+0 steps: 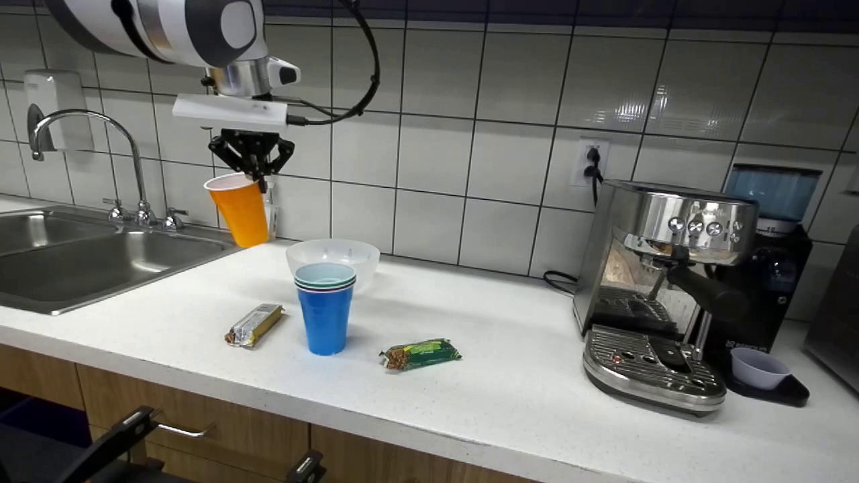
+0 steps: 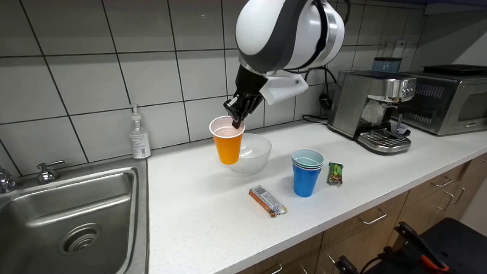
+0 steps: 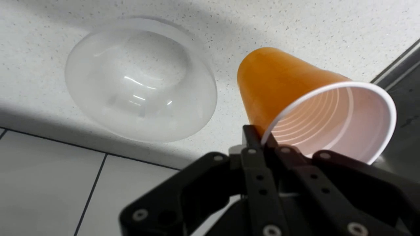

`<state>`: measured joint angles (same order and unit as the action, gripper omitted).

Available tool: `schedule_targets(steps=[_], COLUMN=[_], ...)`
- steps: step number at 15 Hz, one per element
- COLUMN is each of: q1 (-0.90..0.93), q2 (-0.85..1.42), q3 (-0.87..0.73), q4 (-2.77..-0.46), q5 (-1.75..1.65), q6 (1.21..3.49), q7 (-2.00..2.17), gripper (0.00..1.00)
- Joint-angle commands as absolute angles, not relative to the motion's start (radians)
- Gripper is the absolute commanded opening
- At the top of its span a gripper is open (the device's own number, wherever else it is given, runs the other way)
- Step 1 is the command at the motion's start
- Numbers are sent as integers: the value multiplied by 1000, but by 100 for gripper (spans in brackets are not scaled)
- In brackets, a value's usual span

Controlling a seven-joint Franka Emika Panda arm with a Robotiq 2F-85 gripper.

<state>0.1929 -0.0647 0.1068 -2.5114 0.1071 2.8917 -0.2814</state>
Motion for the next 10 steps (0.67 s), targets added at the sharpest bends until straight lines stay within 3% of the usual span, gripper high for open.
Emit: schedule_targets(steps=[1, 10], q1=[193, 175], q2=[-167, -243], q3=[69, -33], q4=[-2541, -2542], q5=[182, 171], q6=[2803, 2710], q7=[-406, -413], gripper=[1, 1])
